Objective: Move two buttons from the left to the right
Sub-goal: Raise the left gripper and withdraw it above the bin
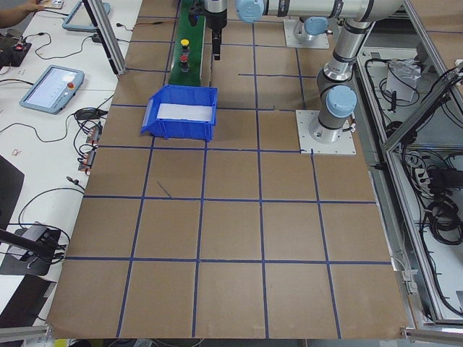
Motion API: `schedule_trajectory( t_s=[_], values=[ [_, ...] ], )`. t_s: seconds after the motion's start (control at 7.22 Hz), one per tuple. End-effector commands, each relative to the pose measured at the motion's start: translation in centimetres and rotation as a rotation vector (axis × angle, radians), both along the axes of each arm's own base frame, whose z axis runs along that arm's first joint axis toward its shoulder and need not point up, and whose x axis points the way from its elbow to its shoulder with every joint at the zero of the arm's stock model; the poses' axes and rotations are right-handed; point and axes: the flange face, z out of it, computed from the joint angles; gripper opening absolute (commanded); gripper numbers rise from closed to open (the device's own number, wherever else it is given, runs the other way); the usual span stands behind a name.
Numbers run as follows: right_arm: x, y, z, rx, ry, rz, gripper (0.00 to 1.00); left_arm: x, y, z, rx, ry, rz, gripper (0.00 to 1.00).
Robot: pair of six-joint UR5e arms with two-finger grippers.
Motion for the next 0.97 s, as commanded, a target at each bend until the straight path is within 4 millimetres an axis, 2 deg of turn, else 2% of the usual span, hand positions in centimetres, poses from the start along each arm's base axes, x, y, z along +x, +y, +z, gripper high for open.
schedule_trajectory(
  t_s=[0.0, 0.28, 0.42, 0.55, 0.83],
  values=[
    [0.1, 0.0, -0.3, 0.005, -0.002, 0.001, 1.00, 2.2, 0.4, -0.5, 0.086, -0.001, 0.040, 1.00],
    [0.1, 0.0, -0.5, 0.005, 0.000, 0.001, 1.00, 2.7, 0.1, -0.4, 0.076, 0.010, 0.046, 1.00],
    [0.2, 0.1, -0.4, 0.004, -0.002, 0.003, 1.00, 2.4, 0.3, 0.0, 0.064, 0.010, 0.036, 1.00],
    [0.1, 0.1, -0.4, 0.004, 0.001, 0.001, 1.00, 2.1, 0.3, -0.8, 0.053, 0.009, 0.024, 1.00],
    [-0.2, 0.0, -0.6, 0.012, 0.010, -0.004, 1.00, 1.6, 0.4, -0.9, 0.055, 0.006, 0.027, 1.00]
  ],
)
